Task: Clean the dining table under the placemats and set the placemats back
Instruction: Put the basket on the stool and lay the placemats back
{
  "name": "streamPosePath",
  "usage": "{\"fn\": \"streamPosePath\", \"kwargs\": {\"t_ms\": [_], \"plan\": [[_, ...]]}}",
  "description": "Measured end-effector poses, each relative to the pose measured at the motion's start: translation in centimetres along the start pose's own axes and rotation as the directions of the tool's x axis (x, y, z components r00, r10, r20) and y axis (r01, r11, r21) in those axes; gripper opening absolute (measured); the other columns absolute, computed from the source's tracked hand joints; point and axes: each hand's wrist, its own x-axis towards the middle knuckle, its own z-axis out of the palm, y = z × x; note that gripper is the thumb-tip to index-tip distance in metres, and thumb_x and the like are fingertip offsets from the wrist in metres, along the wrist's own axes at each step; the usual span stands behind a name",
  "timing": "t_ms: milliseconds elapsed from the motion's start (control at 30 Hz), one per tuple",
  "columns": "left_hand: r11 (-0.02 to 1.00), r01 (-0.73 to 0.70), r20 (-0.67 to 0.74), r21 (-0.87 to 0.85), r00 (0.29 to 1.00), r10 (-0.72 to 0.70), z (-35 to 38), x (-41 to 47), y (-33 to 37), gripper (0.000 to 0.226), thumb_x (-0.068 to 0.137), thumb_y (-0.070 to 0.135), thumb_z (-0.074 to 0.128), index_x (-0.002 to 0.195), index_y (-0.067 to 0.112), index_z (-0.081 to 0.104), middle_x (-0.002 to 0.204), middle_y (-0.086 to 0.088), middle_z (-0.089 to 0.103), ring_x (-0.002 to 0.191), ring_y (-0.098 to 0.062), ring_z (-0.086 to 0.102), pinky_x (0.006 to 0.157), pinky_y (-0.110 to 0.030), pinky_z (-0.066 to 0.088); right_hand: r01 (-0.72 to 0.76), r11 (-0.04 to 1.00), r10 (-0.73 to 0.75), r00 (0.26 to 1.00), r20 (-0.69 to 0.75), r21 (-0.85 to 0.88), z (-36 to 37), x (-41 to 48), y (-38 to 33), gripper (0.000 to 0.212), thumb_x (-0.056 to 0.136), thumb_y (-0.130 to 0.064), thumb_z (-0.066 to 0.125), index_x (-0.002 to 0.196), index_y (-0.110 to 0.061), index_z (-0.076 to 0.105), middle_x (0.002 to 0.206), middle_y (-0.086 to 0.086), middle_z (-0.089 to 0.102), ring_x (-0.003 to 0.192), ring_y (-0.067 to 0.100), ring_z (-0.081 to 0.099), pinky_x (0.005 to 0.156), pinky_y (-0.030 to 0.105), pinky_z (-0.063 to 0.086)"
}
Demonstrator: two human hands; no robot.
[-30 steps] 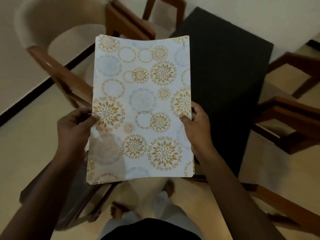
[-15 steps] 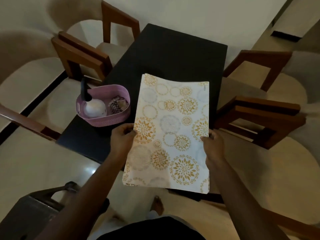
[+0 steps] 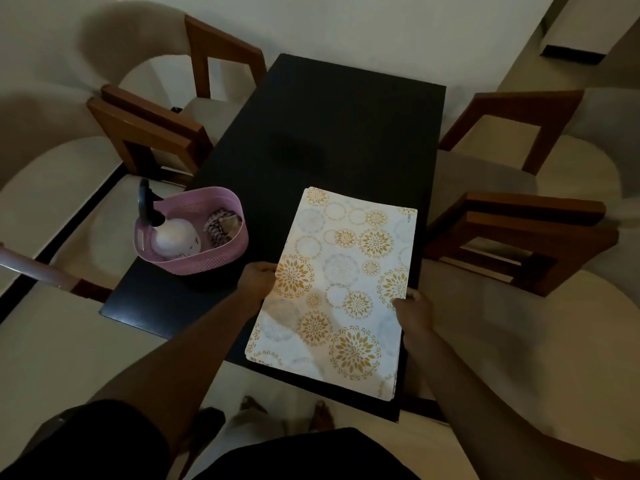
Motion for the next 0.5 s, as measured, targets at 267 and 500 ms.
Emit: {"fn": "streamPosePath", "kwargs": {"t_ms": [267,500], "plan": [[0.984,-0.064,-0.136,-0.167,0.990,0.041,-2.0,-1.5,-0.1,0.029,0.099,0.006,0.063,0.127,0.010,0.070,0.103,-0.009,0.073,0.094,-0.024,0.070,0.093,-0.047,0.060,0.162,0.966,-0.182,0.980,-0.084,-0.201,2.2,-2.0,-1.5,0.060,0.100,-0.015,0.065,0.155,-0.017,0.041,0.144,0.017,0.053,0.089,0.030,0.065,0.071,0.040,0.055],[0.890,-0.070,-0.480,-0.450,0.860,-0.175,-10.4,-4.5,-4.0,0.020,0.098,0.001,0.054,0.100,0.003,0.074,0.095,-0.016,0.073,0.073,-0.020,0.067,0.068,-0.032,0.058,0.391,0.910,-0.363,0.912,0.192,-0.136,9.7,-4.6,-6.3,0.036,0.097,-0.016,0.070,0.132,-0.020,0.063,0.129,-0.004,0.063,0.120,0.016,0.061,0.088,0.029,0.046]]}}
